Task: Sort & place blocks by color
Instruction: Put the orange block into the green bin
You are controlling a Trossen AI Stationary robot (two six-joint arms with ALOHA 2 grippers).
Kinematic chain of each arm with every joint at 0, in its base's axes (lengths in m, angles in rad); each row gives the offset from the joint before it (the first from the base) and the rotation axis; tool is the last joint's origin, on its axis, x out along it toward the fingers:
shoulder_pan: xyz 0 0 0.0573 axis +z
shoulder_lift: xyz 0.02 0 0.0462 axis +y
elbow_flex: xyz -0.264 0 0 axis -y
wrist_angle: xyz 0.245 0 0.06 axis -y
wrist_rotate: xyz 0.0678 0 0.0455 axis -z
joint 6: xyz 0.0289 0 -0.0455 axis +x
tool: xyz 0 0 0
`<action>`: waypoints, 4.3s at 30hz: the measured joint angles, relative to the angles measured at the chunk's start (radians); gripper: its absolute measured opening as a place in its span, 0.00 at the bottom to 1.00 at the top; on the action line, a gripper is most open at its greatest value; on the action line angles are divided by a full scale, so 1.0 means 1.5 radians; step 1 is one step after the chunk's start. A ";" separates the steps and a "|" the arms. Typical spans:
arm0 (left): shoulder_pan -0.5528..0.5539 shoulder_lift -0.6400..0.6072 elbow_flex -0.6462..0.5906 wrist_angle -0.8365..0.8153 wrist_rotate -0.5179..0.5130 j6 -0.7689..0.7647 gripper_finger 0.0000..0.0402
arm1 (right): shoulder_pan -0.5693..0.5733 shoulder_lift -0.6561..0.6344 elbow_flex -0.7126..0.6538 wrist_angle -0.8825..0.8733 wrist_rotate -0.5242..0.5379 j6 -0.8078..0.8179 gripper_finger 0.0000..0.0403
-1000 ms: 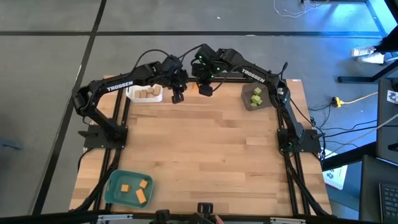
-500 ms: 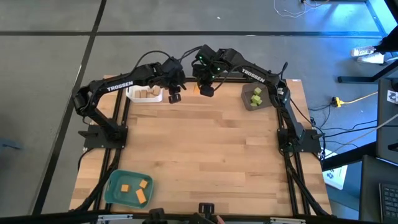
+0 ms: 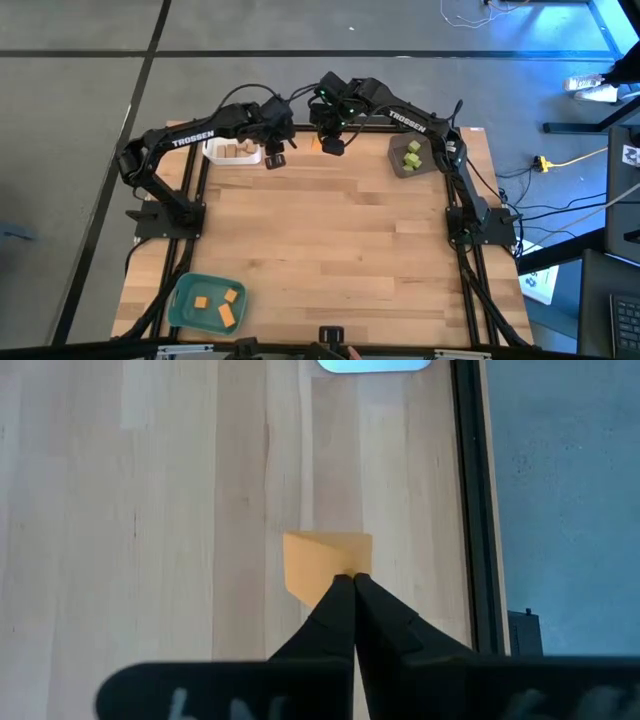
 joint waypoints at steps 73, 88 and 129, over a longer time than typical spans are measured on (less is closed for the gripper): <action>-0.014 0.000 0.000 0.191 0.017 0.028 0.57 | 0.000 0.000 0.000 0.044 0.002 -0.014 0.00; 0.064 0.000 0.000 0.201 0.311 -0.070 0.57 | 0.000 0.000 0.000 0.048 0.002 -0.056 0.00; 0.106 0.016 -0.021 0.279 0.367 -0.050 0.57 | 0.003 0.000 0.000 0.067 0.000 -0.087 0.00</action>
